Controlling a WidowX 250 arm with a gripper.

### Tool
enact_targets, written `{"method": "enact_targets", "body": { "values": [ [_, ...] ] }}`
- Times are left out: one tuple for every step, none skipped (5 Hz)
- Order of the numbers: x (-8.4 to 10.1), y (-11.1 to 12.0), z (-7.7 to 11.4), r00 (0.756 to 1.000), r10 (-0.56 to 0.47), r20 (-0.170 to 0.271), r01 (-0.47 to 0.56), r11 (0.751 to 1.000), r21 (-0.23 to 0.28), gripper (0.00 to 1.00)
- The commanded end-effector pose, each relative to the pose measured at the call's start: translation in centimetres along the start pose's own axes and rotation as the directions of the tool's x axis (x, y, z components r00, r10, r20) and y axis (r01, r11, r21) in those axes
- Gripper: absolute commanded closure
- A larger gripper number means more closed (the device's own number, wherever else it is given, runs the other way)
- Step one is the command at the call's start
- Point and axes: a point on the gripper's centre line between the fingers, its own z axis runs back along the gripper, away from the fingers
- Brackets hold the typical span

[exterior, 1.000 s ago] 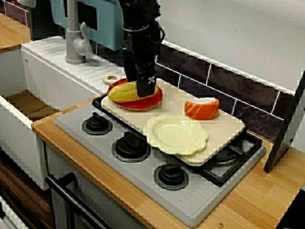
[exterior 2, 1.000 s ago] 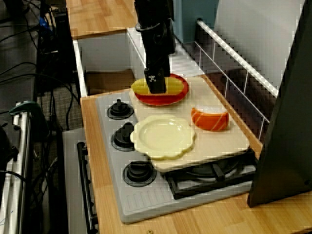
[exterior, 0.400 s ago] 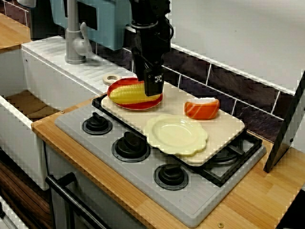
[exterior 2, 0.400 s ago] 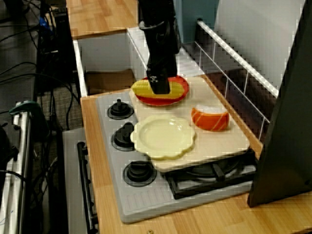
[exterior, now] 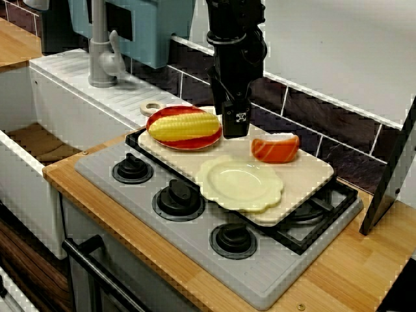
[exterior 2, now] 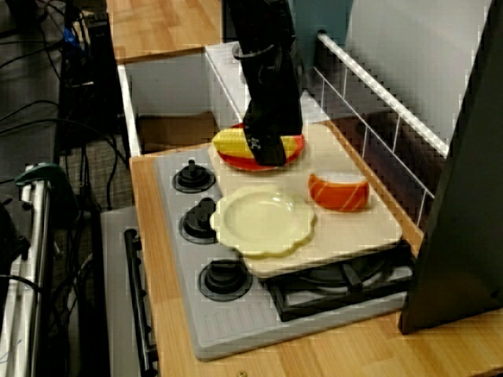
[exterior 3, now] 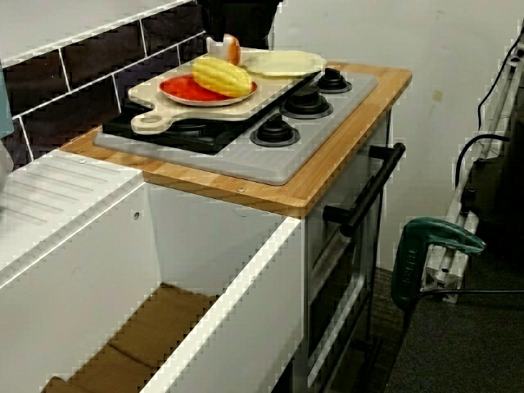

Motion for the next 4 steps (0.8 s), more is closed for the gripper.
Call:
{"method": "enact_targets", "body": {
  "values": [
    [1.9, -1.1, 2.8, 0.995, -0.017, 0.101, 0.011, 0.998, 0.062, 0.00],
    [3.3, -0.7, 2.9, 0.994, -0.017, 0.104, 0.010, 0.998, 0.068, 0.00],
    [4.2, -0.4, 2.9, 0.995, -0.015, 0.101, 0.008, 0.998, 0.068, 0.00],
    [4.6, -0.5, 2.0, 0.996, -0.018, 0.085, 0.012, 0.998, 0.066, 0.00]
  ]
}}
